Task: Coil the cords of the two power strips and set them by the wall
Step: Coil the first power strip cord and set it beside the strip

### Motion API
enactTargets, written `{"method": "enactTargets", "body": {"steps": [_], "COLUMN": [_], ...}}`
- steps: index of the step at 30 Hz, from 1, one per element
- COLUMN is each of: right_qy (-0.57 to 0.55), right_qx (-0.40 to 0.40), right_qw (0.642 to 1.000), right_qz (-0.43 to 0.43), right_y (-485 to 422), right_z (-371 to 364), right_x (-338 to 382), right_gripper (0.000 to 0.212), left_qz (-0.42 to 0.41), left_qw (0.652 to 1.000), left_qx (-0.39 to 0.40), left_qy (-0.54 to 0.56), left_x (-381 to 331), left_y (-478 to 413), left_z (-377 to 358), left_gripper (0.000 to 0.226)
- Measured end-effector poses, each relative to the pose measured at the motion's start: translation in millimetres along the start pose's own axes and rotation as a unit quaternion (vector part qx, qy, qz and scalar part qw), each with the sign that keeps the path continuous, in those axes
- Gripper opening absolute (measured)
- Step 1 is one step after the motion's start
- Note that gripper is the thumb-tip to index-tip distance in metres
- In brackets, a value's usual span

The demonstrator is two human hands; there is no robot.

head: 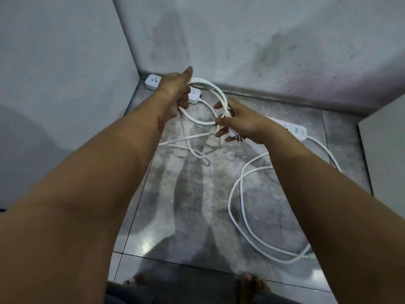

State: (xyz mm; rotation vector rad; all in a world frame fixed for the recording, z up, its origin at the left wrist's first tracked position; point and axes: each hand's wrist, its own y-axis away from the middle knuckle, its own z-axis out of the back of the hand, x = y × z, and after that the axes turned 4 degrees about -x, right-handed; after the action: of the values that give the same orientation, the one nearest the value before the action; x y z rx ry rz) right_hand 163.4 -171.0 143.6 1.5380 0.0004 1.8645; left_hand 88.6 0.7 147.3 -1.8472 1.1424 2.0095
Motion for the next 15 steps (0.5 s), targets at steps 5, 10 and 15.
{"method": "enactTargets", "body": {"steps": [5, 10, 15], "right_qy": [-0.062, -0.116, -0.128], "right_qx": [-0.017, -0.095, -0.173], "right_qw": [0.997, 0.988, 0.976], "right_qz": [-0.035, -0.023, -0.024], "right_y": [-1, -5, -9], "right_z": [3, 3, 7], "right_x": [0, 16, 20], "right_gripper": [0.024, 0.008, 0.018], "left_qz": [0.009, 0.012, 0.065], "left_qw": [0.991, 0.984, 0.979], "left_qx": [0.126, 0.171, 0.191], "left_qy": [-0.046, -0.041, -0.042], "left_x": [1, 4, 5], "left_y": [4, 8, 4], "left_z": [2, -12, -5], "left_gripper": [0.039, 0.034, 0.074]}}
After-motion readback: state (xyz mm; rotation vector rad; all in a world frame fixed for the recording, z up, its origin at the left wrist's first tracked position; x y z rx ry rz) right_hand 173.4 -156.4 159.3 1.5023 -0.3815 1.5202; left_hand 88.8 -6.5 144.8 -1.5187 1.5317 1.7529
